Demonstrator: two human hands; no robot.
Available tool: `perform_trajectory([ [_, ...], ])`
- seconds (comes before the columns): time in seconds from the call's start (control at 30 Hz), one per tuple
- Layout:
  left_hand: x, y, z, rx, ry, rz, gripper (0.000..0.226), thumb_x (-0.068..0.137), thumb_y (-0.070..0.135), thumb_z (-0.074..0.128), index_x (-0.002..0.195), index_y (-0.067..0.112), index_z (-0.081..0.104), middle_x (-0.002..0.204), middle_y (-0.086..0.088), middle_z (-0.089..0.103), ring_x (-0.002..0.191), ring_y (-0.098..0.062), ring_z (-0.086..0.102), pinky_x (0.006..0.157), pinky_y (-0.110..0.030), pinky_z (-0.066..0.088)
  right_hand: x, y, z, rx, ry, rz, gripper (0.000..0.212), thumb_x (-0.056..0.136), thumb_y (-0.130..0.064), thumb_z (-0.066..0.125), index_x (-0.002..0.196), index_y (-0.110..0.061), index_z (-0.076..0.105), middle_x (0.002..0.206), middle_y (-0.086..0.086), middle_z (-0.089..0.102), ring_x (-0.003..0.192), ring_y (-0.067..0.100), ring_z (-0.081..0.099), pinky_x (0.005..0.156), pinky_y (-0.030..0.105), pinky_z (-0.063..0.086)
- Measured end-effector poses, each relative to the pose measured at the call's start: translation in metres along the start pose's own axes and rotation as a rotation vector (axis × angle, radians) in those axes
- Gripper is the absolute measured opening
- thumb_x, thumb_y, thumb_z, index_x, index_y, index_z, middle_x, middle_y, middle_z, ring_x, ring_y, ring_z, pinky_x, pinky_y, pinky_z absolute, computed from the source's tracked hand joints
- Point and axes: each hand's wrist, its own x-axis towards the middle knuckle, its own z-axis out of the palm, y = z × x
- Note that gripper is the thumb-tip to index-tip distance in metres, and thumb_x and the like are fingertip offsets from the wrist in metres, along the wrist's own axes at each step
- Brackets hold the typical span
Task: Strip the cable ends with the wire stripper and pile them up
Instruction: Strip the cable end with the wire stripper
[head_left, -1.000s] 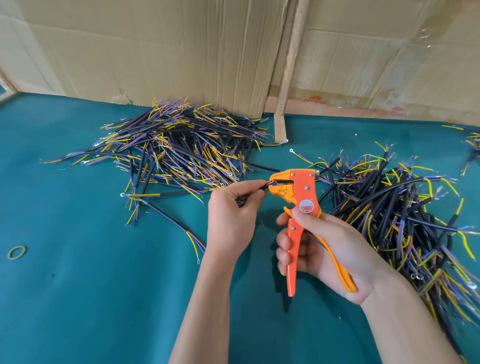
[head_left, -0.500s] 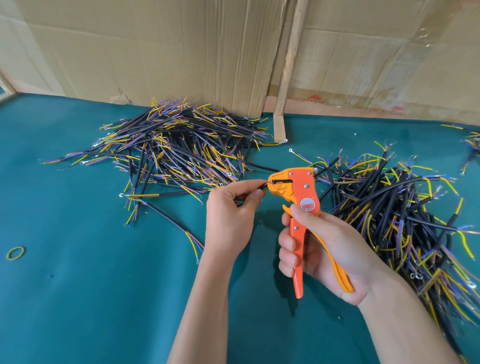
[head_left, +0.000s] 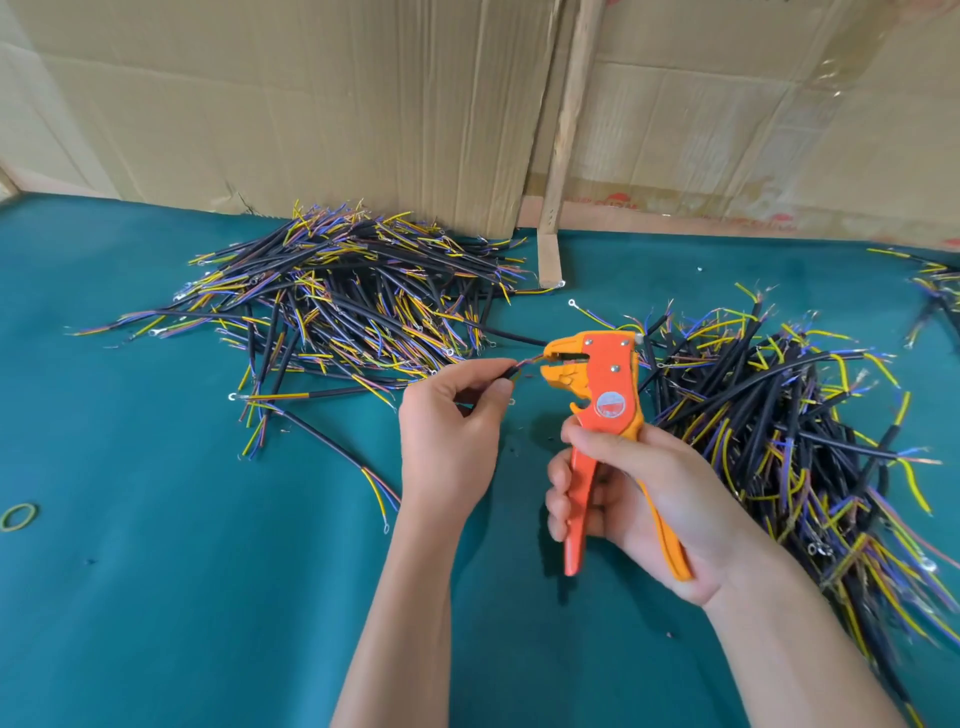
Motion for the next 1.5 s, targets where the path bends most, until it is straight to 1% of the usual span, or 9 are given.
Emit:
perform_trajectory([
  [0.13, 0.0, 0.0, 0.001, -0.018, 0.038, -0.006, 0.028, 0.089, 0.005, 0.07, 0.088, 0.032, 0.077, 0.066, 0.021, 0.065, 0.059, 0.001, 0.054, 0.064, -0.023, 0.044, 0.001, -0.003, -0.006, 0.014, 0.04, -0.098, 0.024, 0.079, -0.014, 0.074, 0.1, -0.008, 0.064, 0.09, 0.027, 0.066, 0.072, 0.037, 0.063, 0.066, 0.048, 0.057],
  [0.23, -0.002, 0.001, 0.003, 0.016, -0.007, -0.01, 0.024, 0.088, 0.005, 0.071, 0.091, 0.027, 0.078, 0.071, 0.024, 0.067, 0.063, 0.003, 0.056, 0.065, -0.013, 0.042, 0.004, -0.002, -0.008, 0.064, 0.076, -0.202, 0.029, 0.078, -0.013, 0.071, 0.105, -0.007, 0.062, 0.106, 0.027, 0.07, 0.074, 0.037, 0.065, 0.069, 0.047, 0.059],
  [0.4, -0.006, 0.007, 0.009, 0.102, -0.147, 0.058, 0.02, 0.087, 0.001, 0.068, 0.092, 0.02, 0.074, 0.1, 0.023, 0.074, 0.075, 0.002, 0.057, 0.074, -0.011, 0.043, 0.007, -0.001, -0.008, 0.055, 0.124, -0.285, 0.032, 0.077, -0.011, 0.07, 0.109, -0.006, 0.067, 0.114, 0.024, 0.07, 0.078, 0.037, 0.067, 0.07, 0.048, 0.058],
  [0.57, -0.008, 0.008, 0.011, 0.191, -0.184, 0.102, 0.02, 0.087, 0.003, 0.069, 0.092, 0.021, 0.075, 0.076, 0.037, 0.062, 0.075, -0.003, 0.054, 0.067, -0.012, 0.037, 0.007, 0.001, -0.009, -0.006, 0.149, -0.264, 0.031, 0.075, -0.008, 0.072, 0.105, -0.007, 0.076, 0.109, 0.019, 0.071, 0.078, 0.038, 0.065, 0.068, 0.049, 0.058],
  [0.8, -0.007, 0.008, 0.008, 0.138, -0.161, 0.088, 0.027, 0.079, -0.003, 0.074, 0.086, 0.024, 0.077, 0.08, 0.022, 0.071, 0.076, -0.001, 0.062, 0.067, -0.009, 0.039, 0.005, 0.001, -0.009, -0.113, 0.187, -0.245, 0.037, 0.073, -0.01, 0.073, 0.109, -0.005, 0.075, 0.106, 0.018, 0.073, 0.076, 0.035, 0.065, 0.065, 0.05, 0.058],
  [0.93, -0.008, 0.012, 0.007, 0.095, -0.175, 0.065, 0.039, 0.079, -0.006, 0.073, 0.098, 0.027, 0.077, 0.079, 0.013, 0.07, 0.081, -0.001, 0.065, 0.068, -0.01, 0.042, 0.004, 0.0, -0.01, -0.061, 0.164, -0.215, 0.035, 0.073, -0.009, 0.073, 0.108, -0.003, 0.075, 0.102, 0.019, 0.072, 0.075, 0.034, 0.065, 0.066, 0.049, 0.059],
  [1.23, -0.009, 0.017, -0.006, -0.04, -0.53, -0.111, 0.052, 0.085, -0.008, 0.064, 0.108, 0.036, 0.078, 0.083, 0.001, 0.064, 0.085, -0.009, 0.06, 0.072, -0.024, 0.05, 0.003, -0.001, -0.011, -0.143, 0.128, -0.231, 0.039, 0.063, -0.023, 0.083, 0.096, -0.004, 0.076, 0.089, 0.021, 0.065, 0.075, 0.034, 0.064, 0.067, 0.048, 0.057],
  [1.37, -0.009, 0.016, -0.008, -0.162, -0.609, -0.155, 0.064, 0.086, -0.017, 0.059, 0.119, 0.035, 0.075, 0.085, -0.012, 0.057, 0.079, -0.015, 0.059, 0.072, -0.024, 0.055, 0.003, -0.001, -0.011, -0.156, 0.108, -0.239, 0.034, 0.064, -0.024, 0.082, 0.093, -0.006, 0.077, 0.086, 0.024, 0.067, 0.071, 0.033, 0.068, 0.066, 0.045, 0.057],
  [1.5, -0.009, 0.013, -0.008, -0.161, -0.614, -0.17, 0.056, 0.087, -0.016, 0.059, 0.11, 0.031, 0.077, 0.084, -0.011, 0.058, 0.071, -0.016, 0.063, 0.075, -0.026, 0.056, 0.003, -0.001, -0.011, -0.159, 0.097, -0.246, 0.034, 0.065, -0.024, 0.082, 0.093, -0.006, 0.077, 0.084, 0.023, 0.068, 0.071, 0.032, 0.068, 0.066, 0.044, 0.058],
])
